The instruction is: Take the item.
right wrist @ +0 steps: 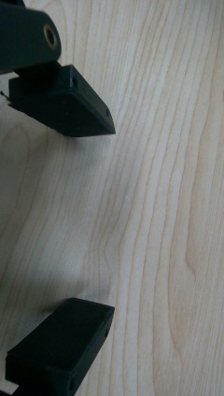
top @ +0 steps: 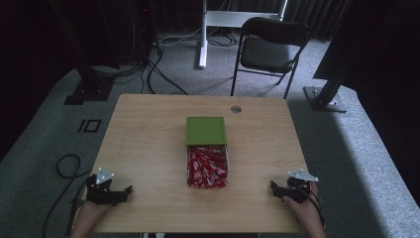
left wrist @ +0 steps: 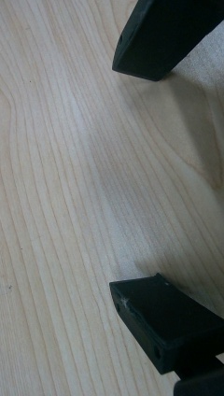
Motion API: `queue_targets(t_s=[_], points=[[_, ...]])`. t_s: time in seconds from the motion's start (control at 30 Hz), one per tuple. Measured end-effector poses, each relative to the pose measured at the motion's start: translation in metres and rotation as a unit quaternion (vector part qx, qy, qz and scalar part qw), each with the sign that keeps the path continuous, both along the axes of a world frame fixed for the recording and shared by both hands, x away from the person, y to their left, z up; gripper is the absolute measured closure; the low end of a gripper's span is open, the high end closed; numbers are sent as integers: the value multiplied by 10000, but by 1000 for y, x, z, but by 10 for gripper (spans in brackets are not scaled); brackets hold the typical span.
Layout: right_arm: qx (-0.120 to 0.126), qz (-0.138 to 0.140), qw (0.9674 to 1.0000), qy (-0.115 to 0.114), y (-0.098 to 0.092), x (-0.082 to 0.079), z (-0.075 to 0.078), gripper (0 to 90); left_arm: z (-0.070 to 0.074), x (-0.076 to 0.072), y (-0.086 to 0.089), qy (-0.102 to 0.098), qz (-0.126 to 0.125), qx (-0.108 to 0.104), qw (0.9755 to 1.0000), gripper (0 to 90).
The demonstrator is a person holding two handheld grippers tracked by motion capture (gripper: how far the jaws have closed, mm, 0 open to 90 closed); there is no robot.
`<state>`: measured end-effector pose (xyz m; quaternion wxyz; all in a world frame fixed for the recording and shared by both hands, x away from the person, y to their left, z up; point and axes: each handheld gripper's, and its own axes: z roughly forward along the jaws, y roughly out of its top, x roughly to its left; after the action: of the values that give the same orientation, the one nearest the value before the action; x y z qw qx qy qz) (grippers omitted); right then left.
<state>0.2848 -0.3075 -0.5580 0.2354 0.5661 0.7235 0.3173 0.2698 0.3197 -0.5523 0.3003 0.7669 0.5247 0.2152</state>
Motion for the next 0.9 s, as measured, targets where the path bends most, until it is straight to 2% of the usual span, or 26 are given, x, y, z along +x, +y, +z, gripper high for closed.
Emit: queue_targets(t_s=[0.73,0.9], points=[[-33,3,10000,-13,-1,0,0,135,0,0,0,0,-1,-2,10000,7],[62,-80,9999,75,-2,2,3,156,0,0,0,0,-2,-1,10000,7]])
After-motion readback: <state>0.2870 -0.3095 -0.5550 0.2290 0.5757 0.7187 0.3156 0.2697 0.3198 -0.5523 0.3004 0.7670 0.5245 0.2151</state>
